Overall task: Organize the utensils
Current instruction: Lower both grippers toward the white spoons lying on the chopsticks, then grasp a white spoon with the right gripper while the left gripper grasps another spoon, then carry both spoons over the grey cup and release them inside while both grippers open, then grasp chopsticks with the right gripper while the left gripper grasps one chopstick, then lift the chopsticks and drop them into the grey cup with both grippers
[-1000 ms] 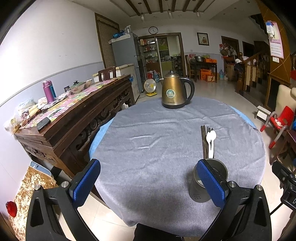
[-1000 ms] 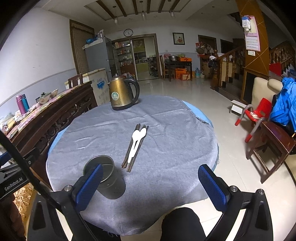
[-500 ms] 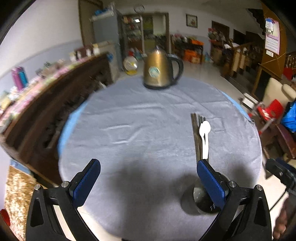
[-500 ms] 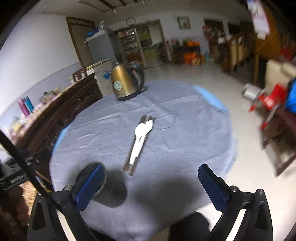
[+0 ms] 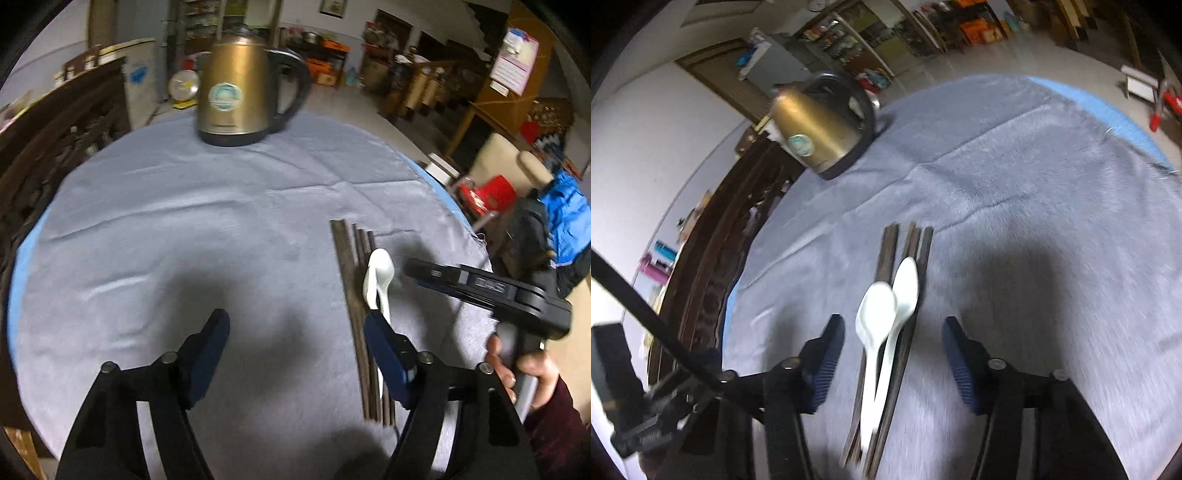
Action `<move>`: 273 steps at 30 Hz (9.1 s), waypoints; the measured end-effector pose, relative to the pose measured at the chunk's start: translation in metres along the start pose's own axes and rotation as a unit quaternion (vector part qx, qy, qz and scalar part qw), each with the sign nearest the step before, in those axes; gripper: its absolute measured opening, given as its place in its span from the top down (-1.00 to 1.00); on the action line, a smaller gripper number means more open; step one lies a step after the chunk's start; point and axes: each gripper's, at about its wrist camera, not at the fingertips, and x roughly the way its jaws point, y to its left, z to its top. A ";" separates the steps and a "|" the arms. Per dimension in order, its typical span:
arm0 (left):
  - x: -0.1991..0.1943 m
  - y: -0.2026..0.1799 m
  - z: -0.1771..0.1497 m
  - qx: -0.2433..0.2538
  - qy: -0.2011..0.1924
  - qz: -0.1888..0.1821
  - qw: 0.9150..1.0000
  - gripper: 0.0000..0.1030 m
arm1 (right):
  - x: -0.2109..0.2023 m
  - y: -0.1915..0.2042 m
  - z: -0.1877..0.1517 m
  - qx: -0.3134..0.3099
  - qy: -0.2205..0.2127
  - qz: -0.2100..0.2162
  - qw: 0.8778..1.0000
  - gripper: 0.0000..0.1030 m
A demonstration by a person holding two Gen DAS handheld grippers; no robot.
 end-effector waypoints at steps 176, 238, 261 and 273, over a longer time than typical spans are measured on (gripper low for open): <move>0.145 -0.025 0.060 0.138 0.017 0.038 0.990 -0.46 | -0.029 -0.015 -0.018 -0.046 -0.063 -0.036 0.996 0.36; -0.142 -0.003 -0.027 0.025 -0.265 0.027 0.964 0.90 | -0.136 0.109 -0.054 -0.203 -0.200 -0.063 0.956 0.87; -0.252 -0.035 -0.088 -0.062 -0.458 0.029 0.886 0.90 | -0.281 0.190 -0.154 -0.248 -0.390 0.010 0.887 0.87; -0.187 -0.031 -0.106 -0.092 -0.411 0.069 0.905 0.90 | -0.235 0.183 -0.178 -0.273 -0.320 -0.011 0.907 0.87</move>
